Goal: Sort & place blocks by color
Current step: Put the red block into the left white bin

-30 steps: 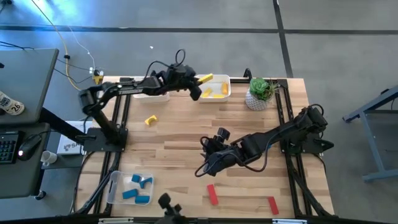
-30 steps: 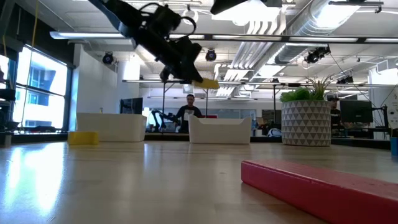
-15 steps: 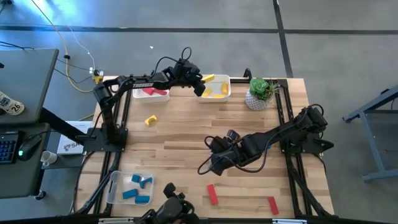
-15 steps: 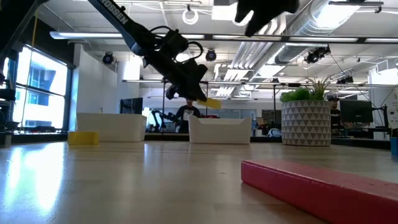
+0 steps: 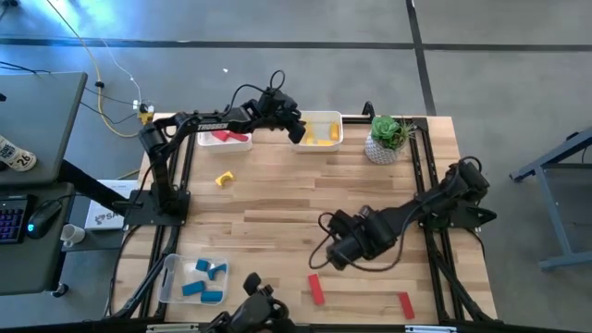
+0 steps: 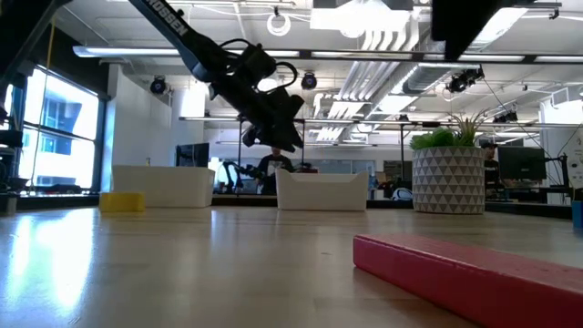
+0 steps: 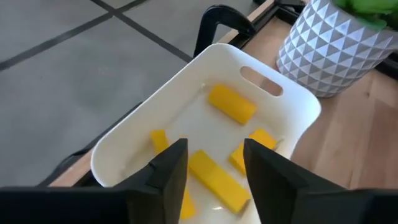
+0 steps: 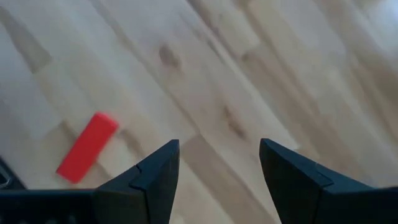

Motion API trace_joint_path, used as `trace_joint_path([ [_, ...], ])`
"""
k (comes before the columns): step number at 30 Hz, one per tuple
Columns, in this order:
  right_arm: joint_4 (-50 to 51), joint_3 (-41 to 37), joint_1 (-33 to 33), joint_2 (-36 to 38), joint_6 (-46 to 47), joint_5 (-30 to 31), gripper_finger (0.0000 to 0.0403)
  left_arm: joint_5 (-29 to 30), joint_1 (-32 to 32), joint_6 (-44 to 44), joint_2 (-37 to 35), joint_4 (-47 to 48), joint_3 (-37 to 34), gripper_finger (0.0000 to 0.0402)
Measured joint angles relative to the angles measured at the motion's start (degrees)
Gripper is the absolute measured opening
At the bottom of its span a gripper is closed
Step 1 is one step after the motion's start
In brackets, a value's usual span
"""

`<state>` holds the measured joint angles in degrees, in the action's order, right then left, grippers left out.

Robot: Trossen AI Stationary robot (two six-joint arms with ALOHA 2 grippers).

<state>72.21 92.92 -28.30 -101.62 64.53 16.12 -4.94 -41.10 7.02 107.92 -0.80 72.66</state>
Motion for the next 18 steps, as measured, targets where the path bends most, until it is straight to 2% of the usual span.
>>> trace_joint_path([
  [6,2.02,0.00,-5.75,0.00,9.99,-0.96,0.0209,-3.49,0.78,1.37,-2.61,0.68,0.00,0.0156],
  [18,3.25,0.00,-18.53,-0.03,35.61,-1.11,0.0209,-3.31,7.93,-2.06,-13.35,5.76,-0.02,0.0156],
])
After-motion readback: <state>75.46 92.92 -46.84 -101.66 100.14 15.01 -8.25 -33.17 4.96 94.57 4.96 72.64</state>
